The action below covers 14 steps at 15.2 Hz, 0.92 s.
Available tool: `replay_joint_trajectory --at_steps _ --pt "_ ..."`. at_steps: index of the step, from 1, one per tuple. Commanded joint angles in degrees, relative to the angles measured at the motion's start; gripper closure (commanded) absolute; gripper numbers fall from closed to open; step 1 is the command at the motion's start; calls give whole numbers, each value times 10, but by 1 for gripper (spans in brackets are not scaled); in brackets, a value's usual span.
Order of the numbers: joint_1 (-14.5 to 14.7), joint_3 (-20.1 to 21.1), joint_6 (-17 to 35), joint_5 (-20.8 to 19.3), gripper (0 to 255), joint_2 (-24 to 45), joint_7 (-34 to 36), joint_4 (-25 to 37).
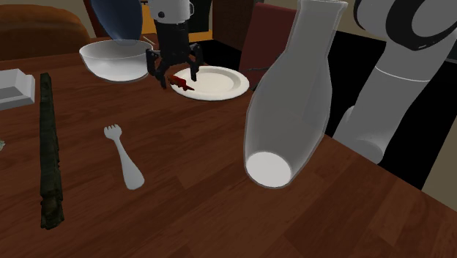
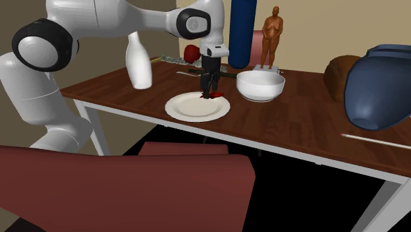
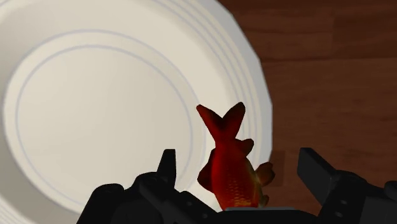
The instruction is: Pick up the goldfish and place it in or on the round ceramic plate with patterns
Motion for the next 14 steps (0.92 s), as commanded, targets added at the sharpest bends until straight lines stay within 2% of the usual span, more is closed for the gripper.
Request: replay_joint_trajectory --at_steps 1,3,4,14 --pt "0 0 0 0 0 0 0 0" --pt "0 0 0 0 0 0 0 0" --pt "0 0 0 0 255 0 0 0" --pt "0 0 -8 0 255 1 0 9"
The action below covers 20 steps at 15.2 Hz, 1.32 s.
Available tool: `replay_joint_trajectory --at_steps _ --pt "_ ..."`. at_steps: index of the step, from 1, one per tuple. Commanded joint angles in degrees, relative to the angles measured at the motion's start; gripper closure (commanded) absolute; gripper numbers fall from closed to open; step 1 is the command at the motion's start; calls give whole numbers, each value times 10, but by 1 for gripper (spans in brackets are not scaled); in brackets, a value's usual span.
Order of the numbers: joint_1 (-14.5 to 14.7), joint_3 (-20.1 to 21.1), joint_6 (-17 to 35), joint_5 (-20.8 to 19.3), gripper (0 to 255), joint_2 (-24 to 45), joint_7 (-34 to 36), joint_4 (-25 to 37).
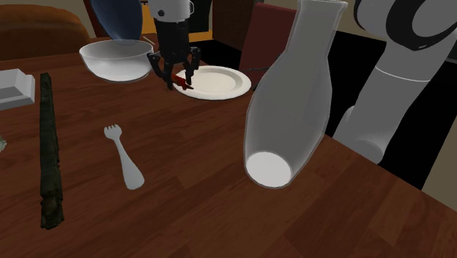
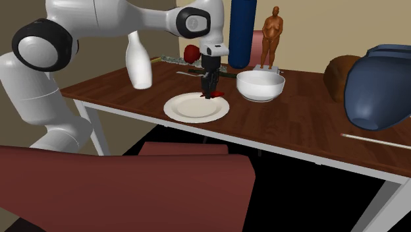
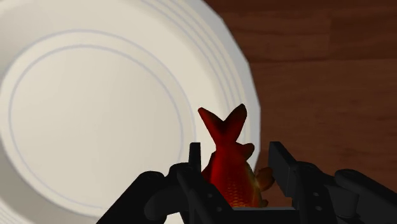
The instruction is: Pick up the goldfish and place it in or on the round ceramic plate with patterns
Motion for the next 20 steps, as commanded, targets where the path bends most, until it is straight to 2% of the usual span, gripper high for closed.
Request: replay_joint_trajectory --at_steps 1,14,20 --pt "0 0 -12 -1 255 3 0 14" --pt "7 5 -122 -15 255 37 8 155" --pt "-34 -40 -102 32 255 -98 -76 11"
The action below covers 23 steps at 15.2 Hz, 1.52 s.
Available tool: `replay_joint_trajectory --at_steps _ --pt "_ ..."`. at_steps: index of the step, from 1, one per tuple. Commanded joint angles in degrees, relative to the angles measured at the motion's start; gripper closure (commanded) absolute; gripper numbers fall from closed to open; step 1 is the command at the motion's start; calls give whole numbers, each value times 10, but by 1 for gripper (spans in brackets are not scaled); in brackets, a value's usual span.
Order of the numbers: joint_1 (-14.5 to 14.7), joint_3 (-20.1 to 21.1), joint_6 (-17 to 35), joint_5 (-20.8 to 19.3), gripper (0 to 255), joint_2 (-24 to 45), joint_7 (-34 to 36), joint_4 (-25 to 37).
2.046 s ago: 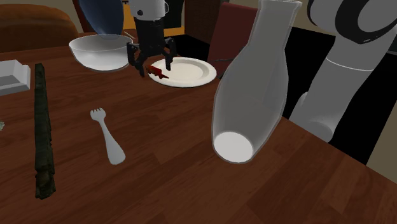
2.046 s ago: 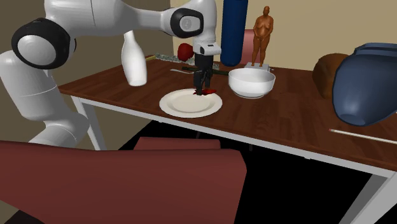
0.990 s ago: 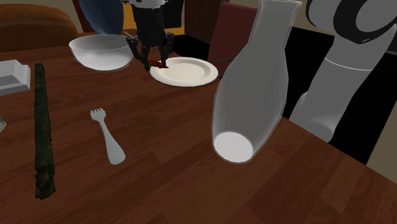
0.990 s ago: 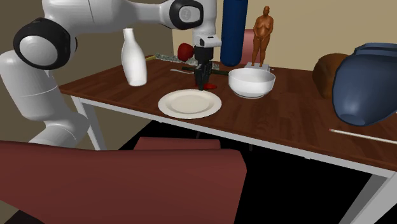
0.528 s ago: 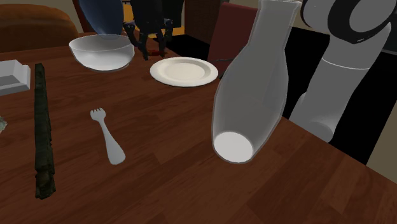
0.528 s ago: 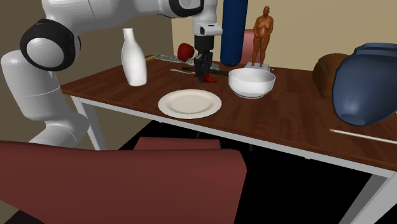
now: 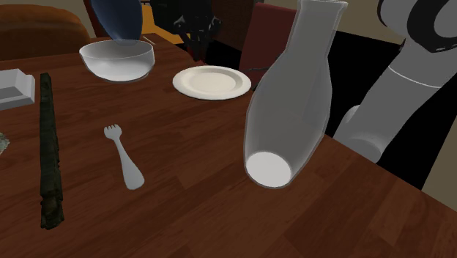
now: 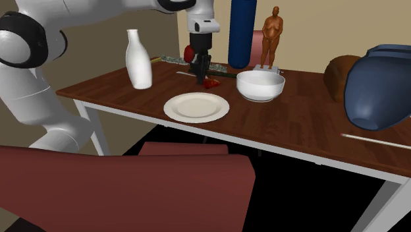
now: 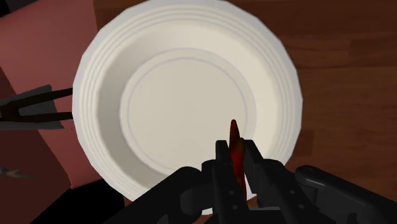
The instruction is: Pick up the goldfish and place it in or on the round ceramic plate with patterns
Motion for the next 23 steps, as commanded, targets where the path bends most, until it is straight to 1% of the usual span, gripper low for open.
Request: replay_joint_trajectory --at_steps 1,2,16,23 --pt "-10 -18 2 12 255 -42 -29 -42" --pt "-11 -22 2 13 255 -50 -35 -50" --pt "-8 -23 113 22 255 -78 -40 -188" --pt "-9 -22 113 22 255 -78 -41 -188"
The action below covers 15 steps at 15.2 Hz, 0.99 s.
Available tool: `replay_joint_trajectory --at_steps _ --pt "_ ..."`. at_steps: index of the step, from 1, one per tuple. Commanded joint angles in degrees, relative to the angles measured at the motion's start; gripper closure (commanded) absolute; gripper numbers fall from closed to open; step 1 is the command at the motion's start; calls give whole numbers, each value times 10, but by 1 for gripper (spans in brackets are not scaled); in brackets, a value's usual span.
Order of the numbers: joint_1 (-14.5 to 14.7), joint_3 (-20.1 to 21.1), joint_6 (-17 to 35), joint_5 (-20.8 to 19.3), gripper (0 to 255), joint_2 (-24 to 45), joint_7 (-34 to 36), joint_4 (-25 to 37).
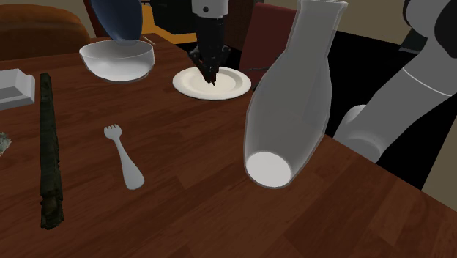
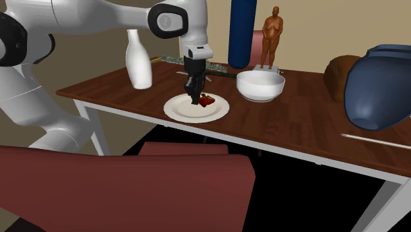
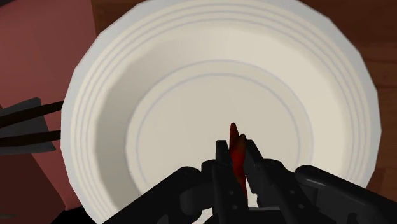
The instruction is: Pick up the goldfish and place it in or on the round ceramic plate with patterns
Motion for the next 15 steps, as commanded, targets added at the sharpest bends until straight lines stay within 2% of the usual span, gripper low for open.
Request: replay_joint_trajectory --at_steps 1,6,10,15 --pt "-1 -1 0 -1 0 2 0 -1" --pt "-1 -1 1 -1 0 1 0 -3" --pt "-3 -1 -73 -6 0 17 4 86" --pt "-3 -1 -73 -6 0 17 4 86"
